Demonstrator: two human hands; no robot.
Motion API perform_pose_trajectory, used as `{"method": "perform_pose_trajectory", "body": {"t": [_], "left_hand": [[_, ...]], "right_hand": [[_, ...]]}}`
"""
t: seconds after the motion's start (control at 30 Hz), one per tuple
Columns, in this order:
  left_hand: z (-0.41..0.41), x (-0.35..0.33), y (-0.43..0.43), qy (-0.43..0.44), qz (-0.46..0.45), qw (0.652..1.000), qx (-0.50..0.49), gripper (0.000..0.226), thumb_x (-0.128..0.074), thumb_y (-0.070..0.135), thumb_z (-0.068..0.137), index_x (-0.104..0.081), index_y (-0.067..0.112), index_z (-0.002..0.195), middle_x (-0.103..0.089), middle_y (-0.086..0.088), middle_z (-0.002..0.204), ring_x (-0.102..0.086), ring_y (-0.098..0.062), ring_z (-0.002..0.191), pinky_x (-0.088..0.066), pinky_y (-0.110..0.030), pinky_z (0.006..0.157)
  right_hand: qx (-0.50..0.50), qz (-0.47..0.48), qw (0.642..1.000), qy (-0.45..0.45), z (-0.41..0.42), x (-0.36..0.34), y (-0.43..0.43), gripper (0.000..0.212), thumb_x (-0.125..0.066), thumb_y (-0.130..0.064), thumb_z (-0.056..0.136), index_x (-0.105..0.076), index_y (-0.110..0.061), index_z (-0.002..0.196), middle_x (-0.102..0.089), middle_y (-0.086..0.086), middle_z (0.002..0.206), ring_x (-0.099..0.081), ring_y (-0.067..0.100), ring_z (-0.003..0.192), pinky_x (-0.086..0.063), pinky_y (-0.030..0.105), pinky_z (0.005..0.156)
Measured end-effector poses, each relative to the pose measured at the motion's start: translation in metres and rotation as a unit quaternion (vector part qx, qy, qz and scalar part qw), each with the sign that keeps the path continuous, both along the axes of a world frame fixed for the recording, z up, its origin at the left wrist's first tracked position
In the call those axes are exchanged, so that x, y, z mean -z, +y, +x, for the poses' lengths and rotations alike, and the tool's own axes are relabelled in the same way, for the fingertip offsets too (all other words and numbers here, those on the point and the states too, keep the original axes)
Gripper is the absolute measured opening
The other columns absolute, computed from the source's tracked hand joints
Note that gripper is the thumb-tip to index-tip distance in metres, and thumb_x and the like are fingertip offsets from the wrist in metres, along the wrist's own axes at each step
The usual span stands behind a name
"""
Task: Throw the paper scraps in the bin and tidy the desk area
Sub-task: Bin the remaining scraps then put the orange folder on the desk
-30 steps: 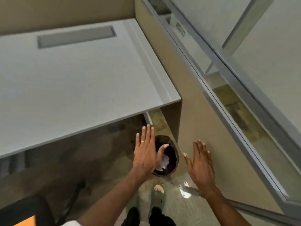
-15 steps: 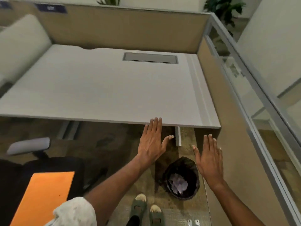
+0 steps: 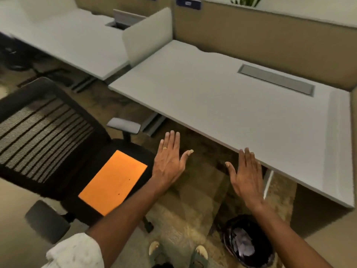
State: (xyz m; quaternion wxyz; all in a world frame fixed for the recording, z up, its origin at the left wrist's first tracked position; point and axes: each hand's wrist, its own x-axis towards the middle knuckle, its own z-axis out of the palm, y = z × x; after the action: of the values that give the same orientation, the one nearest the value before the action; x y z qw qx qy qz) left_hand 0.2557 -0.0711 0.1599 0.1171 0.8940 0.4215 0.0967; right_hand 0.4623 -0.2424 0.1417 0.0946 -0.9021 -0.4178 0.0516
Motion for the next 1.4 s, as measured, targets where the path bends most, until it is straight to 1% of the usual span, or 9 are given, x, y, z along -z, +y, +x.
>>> {"method": "perform_pose_trajectory", "body": {"t": [0.37,0.53,0.7,0.9,1.17,1.27,1.33,1.37,1.4], "left_hand": [[-0.171,0.007,0.092,0.037,0.029,0.985,-0.167,0.078,-0.020,0.062,0.104,-0.009,0.009,0.161,-0.010,-0.012,0.169,-0.006,-0.025,0.157,-0.011,-0.043,0.128],[-0.238,0.012,0.108,0.058,0.030,0.971,-0.231,0.078,-0.013,0.061,0.103,-0.013,0.008,0.160,-0.016,-0.015,0.168,-0.010,-0.027,0.156,-0.014,-0.045,0.127],[-0.284,0.034,0.117,0.080,0.002,0.952,-0.295,0.077,-0.017,0.061,0.105,-0.008,0.009,0.160,-0.012,-0.014,0.168,-0.006,-0.026,0.157,-0.012,-0.045,0.128],[-0.310,0.071,0.115,0.070,-0.059,0.912,-0.399,0.076,-0.018,0.060,0.104,-0.004,0.011,0.161,-0.007,-0.012,0.169,-0.001,-0.025,0.157,-0.009,-0.044,0.128],[-0.292,0.154,0.071,0.026,-0.182,0.839,-0.511,0.079,-0.024,0.060,0.104,-0.002,0.010,0.161,-0.004,-0.011,0.170,0.000,-0.026,0.157,-0.011,-0.045,0.128],[-0.269,0.184,0.054,-0.012,-0.237,0.808,-0.539,0.079,-0.027,0.059,0.104,-0.001,0.011,0.161,-0.003,-0.010,0.170,0.002,-0.025,0.157,-0.008,-0.044,0.128],[-0.250,0.214,0.044,-0.053,-0.284,0.768,-0.571,0.080,-0.032,0.059,0.103,-0.004,0.011,0.161,-0.006,-0.006,0.169,-0.001,-0.025,0.157,-0.010,-0.043,0.127],[-0.239,0.226,0.043,-0.085,-0.314,0.732,-0.598,0.080,-0.035,0.060,0.102,-0.009,0.012,0.161,-0.012,-0.006,0.168,-0.008,-0.028,0.157,-0.017,-0.045,0.126],[-0.227,0.241,0.042,-0.140,-0.352,0.671,-0.638,0.079,-0.039,0.060,0.100,-0.018,0.012,0.159,-0.022,-0.009,0.166,-0.020,-0.031,0.154,-0.027,-0.048,0.122]], "right_hand": [[-0.155,-0.011,0.988,-0.013,-0.123,-0.002,0.149,0.079,-0.018,-0.065,0.101,-0.005,-0.016,0.162,0.005,0.006,0.170,0.006,0.024,0.156,-0.007,0.050,0.128],[-0.234,-0.006,0.972,-0.010,-0.180,0.010,0.198,0.078,-0.019,-0.065,0.103,-0.009,-0.015,0.162,0.000,0.006,0.169,0.001,0.025,0.157,-0.011,0.049,0.128],[-0.324,-0.007,0.946,-0.004,-0.229,0.028,0.245,0.076,-0.025,-0.063,0.104,-0.017,-0.012,0.160,-0.012,0.010,0.169,-0.011,0.028,0.156,-0.019,0.051,0.126],[-0.447,-0.066,0.892,-0.008,-0.266,0.065,0.299,0.076,-0.025,-0.062,0.104,-0.019,-0.011,0.160,-0.017,0.013,0.168,-0.016,0.030,0.155,-0.024,0.052,0.124],[-0.570,-0.154,0.807,-0.032,-0.275,0.139,0.366,0.077,-0.033,-0.059,0.104,-0.014,-0.011,0.161,-0.010,0.012,0.169,-0.010,0.030,0.156,-0.020,0.050,0.126],[-0.618,-0.191,0.761,-0.052,-0.278,0.170,0.389,0.078,-0.036,-0.057,0.103,-0.009,-0.012,0.161,-0.006,0.010,0.170,-0.005,0.029,0.157,-0.017,0.049,0.126],[-0.649,-0.213,0.727,-0.065,-0.286,0.191,0.407,0.079,-0.037,-0.056,0.103,-0.004,-0.013,0.161,-0.002,0.009,0.170,-0.003,0.029,0.157,-0.015,0.048,0.127],[-0.661,-0.222,0.714,-0.065,-0.292,0.200,0.417,0.080,-0.039,-0.055,0.103,-0.003,-0.013,0.161,-0.001,0.008,0.170,-0.002,0.028,0.157,-0.013,0.048,0.127],[-0.672,-0.232,0.701,-0.061,-0.302,0.213,0.426,0.080,-0.041,-0.054,0.103,-0.002,-0.014,0.161,-0.001,0.008,0.170,-0.002,0.028,0.157,-0.012,0.047,0.127]]}}
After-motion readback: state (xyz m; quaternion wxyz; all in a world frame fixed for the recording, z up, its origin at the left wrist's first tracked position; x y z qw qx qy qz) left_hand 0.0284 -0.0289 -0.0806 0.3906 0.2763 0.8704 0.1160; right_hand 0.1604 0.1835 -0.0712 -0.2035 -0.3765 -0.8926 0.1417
